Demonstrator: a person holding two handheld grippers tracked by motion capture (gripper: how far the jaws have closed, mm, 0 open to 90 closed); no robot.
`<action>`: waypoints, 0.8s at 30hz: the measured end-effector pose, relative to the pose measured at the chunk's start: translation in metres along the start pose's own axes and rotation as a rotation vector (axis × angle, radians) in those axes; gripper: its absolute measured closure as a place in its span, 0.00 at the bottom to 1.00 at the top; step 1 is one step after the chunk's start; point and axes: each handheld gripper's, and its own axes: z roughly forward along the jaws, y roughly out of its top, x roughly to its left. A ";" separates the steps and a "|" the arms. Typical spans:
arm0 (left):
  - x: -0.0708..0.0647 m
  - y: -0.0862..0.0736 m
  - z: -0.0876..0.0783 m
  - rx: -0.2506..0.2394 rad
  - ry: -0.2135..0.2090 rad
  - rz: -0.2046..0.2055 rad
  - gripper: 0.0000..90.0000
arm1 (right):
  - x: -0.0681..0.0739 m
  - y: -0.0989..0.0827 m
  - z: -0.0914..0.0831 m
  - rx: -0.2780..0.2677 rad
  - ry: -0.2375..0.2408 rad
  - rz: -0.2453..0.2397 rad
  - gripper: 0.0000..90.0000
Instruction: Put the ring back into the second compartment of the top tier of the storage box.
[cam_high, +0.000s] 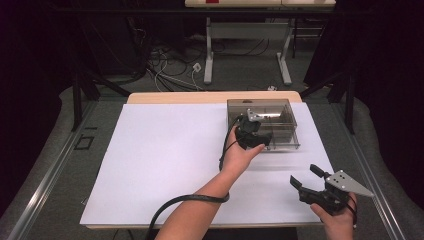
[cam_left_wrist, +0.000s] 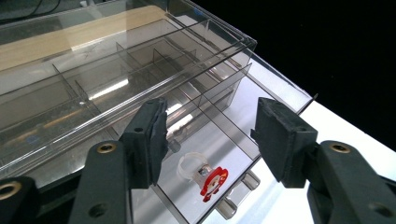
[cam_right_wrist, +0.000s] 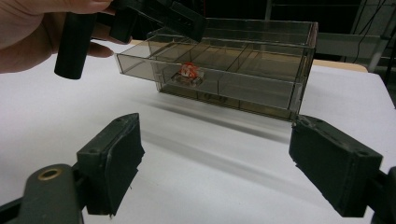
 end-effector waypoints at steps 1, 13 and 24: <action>0.000 0.000 0.000 0.000 0.000 0.000 0.47 | 0.000 0.000 0.000 0.000 0.000 0.000 0.18; 0.003 0.004 -0.005 -0.025 0.024 0.025 0.36 | -0.001 -0.001 0.001 0.001 -0.006 0.012 0.18; 0.005 0.009 -0.010 -0.045 -0.008 0.054 0.35 | -0.002 -0.002 0.002 -0.004 -0.007 0.007 0.18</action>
